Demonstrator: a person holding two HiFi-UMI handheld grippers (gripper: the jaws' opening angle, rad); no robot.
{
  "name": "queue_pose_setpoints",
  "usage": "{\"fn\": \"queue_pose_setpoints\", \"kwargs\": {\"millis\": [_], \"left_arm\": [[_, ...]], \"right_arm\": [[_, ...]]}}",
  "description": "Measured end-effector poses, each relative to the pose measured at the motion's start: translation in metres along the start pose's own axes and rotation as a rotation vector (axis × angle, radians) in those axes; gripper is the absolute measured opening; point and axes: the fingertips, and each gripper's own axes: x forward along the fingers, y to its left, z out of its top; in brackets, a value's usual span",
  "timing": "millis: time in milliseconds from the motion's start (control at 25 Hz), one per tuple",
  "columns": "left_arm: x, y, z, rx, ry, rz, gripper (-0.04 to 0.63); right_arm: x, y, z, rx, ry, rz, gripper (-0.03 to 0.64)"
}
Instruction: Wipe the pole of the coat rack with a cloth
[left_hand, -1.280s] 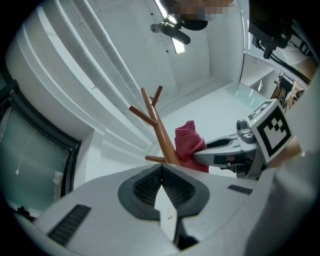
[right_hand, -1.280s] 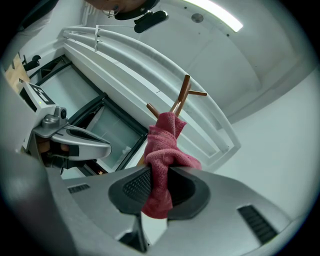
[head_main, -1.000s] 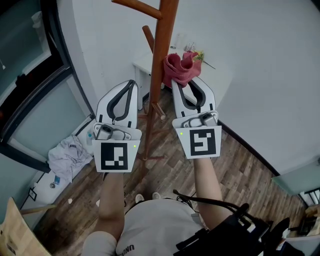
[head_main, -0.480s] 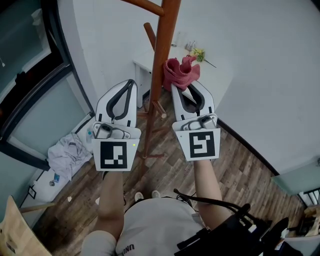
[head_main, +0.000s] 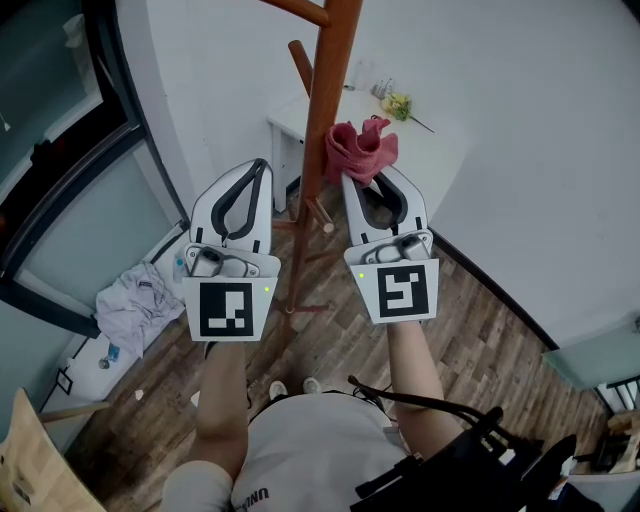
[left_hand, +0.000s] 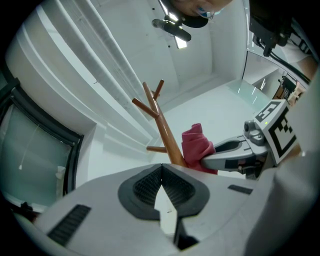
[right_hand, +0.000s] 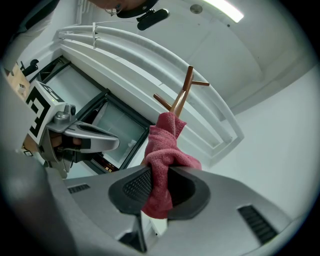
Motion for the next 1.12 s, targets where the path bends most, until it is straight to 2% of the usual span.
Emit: {"fn": "queue_pose_setpoints", "kwargs": {"millis": [360, 480, 760, 1120], "left_arm": [[-0.003, -0.002, -0.006, -0.011, 0.015, -0.002, 0.014], [-0.005, -0.005, -0.007, 0.013, 0.018, -0.013, 0.014], [-0.005, -0.006, -0.015, -0.019, 0.029, -0.008, 0.014], [-0.006, -0.006, -0.021, -0.010, 0.047, -0.012, 0.014]], "right_arm": [[-0.004, 0.005, -0.008, 0.002, 0.017, 0.012, 0.078], [-0.007, 0.007, -0.011, 0.003, 0.025, 0.015, 0.078], [-0.007, 0.009, -0.021, 0.016, 0.042, 0.021, 0.078], [-0.009, 0.011, -0.027, 0.036, 0.052, 0.032, 0.078]]}}
